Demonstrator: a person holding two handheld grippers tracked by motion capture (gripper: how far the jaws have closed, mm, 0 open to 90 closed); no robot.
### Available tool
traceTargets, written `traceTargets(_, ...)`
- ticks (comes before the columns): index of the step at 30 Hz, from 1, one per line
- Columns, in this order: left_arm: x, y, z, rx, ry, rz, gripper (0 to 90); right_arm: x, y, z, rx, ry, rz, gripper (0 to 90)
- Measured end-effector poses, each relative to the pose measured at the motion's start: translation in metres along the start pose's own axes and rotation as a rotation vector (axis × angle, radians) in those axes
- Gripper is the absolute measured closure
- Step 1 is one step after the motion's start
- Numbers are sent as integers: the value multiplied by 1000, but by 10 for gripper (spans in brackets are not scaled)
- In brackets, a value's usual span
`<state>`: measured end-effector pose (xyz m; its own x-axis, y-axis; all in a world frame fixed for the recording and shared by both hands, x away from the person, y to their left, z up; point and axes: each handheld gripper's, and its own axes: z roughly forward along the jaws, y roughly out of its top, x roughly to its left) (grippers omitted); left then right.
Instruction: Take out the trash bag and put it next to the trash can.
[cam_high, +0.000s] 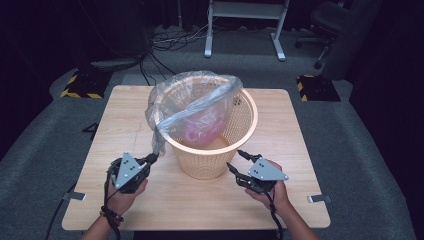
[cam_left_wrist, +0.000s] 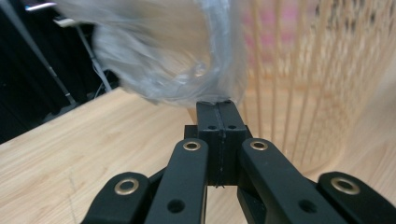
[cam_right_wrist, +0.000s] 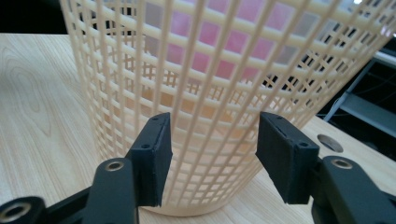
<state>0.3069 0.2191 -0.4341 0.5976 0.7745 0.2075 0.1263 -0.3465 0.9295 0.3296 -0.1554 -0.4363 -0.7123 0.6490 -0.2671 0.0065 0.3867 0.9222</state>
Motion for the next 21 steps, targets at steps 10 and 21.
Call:
traceTargets(10,-44,2,30,101,-144,135,900,5,-1,-12,21,-68,-17,462)
traceTargets(21,-64,0,39,116,-210,162,900,76,47,-9,-190,163,-147,554)
